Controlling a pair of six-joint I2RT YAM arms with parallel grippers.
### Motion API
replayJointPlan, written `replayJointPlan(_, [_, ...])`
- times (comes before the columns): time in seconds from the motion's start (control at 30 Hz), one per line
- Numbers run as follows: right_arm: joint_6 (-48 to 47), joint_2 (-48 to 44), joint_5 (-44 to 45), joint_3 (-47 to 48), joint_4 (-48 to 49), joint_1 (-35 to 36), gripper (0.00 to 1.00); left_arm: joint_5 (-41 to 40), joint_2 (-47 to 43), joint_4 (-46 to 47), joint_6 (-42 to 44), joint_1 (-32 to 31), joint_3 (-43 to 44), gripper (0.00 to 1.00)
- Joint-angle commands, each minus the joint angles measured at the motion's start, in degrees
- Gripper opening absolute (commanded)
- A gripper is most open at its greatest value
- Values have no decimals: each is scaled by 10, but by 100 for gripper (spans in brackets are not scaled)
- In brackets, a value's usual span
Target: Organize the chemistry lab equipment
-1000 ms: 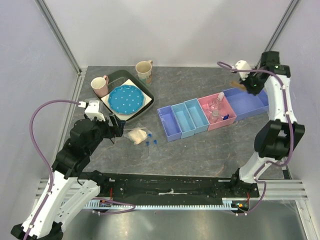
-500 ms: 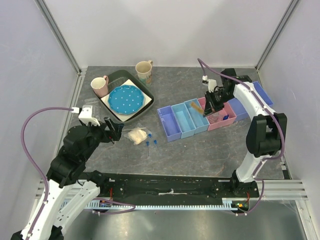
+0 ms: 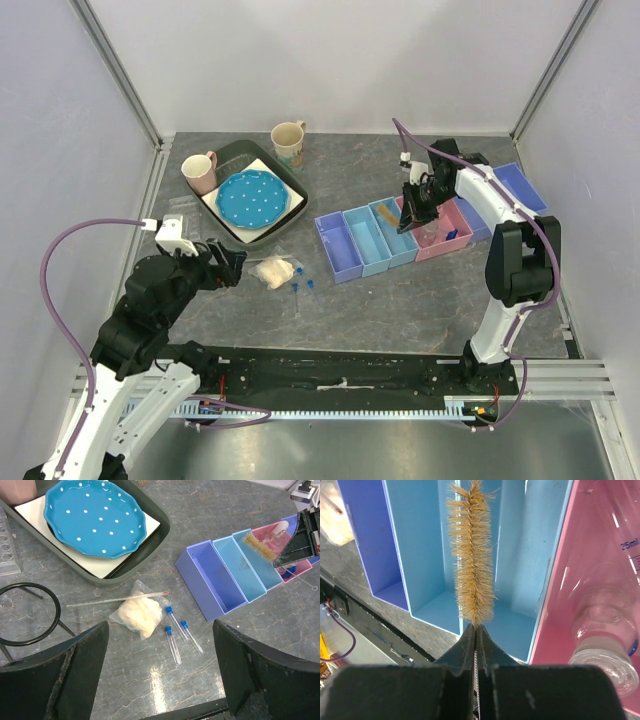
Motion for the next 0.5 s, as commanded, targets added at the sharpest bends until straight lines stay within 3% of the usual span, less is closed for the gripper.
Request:
replayJointPlan(0.0, [31, 0, 24, -3, 28, -1, 6, 2, 2, 3, -14, -1, 16, 91])
replayJointPlan(0.13, [24, 12, 21, 5, 27, -1, 12, 3, 2, 0, -13, -1, 18, 91])
replayJointPlan(0.23, [6, 17, 16, 18, 21, -1, 23, 4, 7, -7, -17, -1, 23, 98])
replayJointPlan(0.37, [-8, 4, 10, 33, 17, -1, 36, 17, 32, -30, -18, -1, 39, 99])
replayJointPlan(0.47, [-35, -14, 15, 51, 6, -1, 40, 18, 62, -53, -17, -1, 57, 99])
